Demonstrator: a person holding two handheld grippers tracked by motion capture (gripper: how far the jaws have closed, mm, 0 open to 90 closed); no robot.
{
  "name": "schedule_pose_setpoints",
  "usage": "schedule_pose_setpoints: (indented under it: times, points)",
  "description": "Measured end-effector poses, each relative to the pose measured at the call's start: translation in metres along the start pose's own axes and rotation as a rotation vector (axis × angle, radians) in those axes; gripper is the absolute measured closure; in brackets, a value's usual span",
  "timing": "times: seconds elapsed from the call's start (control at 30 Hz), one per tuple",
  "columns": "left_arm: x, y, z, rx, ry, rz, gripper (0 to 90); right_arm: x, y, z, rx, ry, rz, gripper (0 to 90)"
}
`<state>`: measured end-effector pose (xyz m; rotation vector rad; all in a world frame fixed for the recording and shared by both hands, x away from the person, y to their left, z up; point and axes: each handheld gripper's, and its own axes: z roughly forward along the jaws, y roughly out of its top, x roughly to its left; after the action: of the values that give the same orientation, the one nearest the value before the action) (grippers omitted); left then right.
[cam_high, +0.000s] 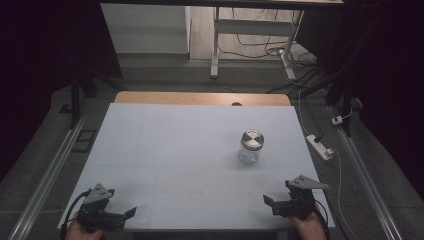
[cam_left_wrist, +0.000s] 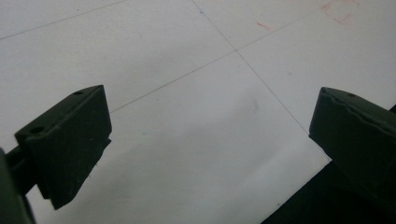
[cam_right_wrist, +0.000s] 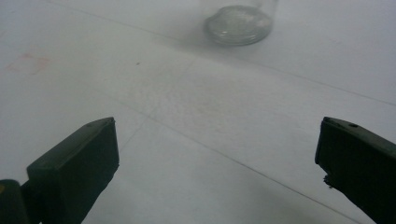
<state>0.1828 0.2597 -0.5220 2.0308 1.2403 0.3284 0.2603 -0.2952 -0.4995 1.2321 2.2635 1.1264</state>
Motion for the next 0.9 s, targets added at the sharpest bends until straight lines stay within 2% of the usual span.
schedule_pose_setpoints:
  times: [0.13, 0.27, 0.47, 0.7, 0.9]
  points:
    - [0.0009, -0.0002, -0.0005, -0.003, 0.015, 0.0, 0.4, -0.0004, 0.0005, 0.0015, 0.015, 0.026, -0.004, 0.0]
    - [0.0013, 0.0001, 0.0004, 0.005, 0.015, -0.002, 1.2, 0.0011, 0.0007, 0.0027, 0.025, 0.049, -0.033, 0.0]
    - [-0.0009, 0.0015, 0.0029, 0.03, 0.012, 0.024, 1.1, 0.0013, 0.0009, 0.0031, 0.03, 0.061, -0.043, 0.0]
    - [0.0022, 0.0012, 0.0025, 0.027, -0.015, 0.001, 0.1, 0.0011, 0.0012, 0.0036, 0.036, 0.057, -0.036, 0.0]
    - [0.0006, 0.0016, 0.0032, 0.034, -0.019, 0.016, 0.1, 0.003, 0.0016, 0.0047, 0.046, 0.035, -0.048, 0.0]
